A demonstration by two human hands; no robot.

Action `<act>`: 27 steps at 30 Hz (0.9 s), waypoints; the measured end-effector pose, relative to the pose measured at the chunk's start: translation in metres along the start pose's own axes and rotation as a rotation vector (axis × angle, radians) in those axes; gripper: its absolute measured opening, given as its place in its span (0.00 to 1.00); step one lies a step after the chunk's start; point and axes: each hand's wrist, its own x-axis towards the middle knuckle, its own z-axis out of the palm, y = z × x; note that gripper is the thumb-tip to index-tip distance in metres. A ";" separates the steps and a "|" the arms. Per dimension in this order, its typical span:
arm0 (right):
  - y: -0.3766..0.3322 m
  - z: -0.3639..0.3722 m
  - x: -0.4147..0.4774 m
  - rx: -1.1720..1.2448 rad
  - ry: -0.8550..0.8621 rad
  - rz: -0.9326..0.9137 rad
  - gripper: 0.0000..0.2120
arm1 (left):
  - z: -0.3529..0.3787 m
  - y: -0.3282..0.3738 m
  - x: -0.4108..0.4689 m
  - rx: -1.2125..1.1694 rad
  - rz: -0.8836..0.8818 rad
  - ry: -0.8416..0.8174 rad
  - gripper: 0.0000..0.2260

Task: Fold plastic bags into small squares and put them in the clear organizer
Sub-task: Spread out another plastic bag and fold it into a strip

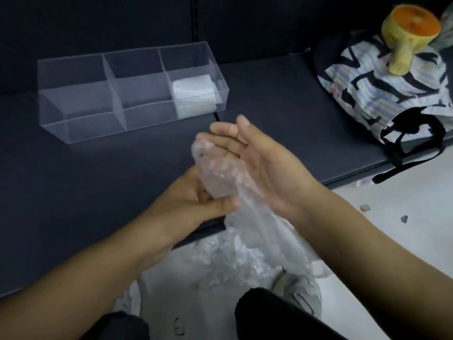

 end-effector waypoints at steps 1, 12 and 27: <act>-0.002 0.005 0.005 -0.036 -0.024 0.008 0.25 | -0.005 -0.001 0.002 -0.018 -0.042 0.175 0.16; 0.029 -0.036 0.002 -1.225 -0.104 -0.177 0.30 | -0.082 -0.021 0.006 -0.233 -0.260 0.380 0.17; 0.016 -0.124 0.028 -1.106 0.769 -0.064 0.14 | -0.119 -0.049 0.005 0.030 -0.170 0.795 0.24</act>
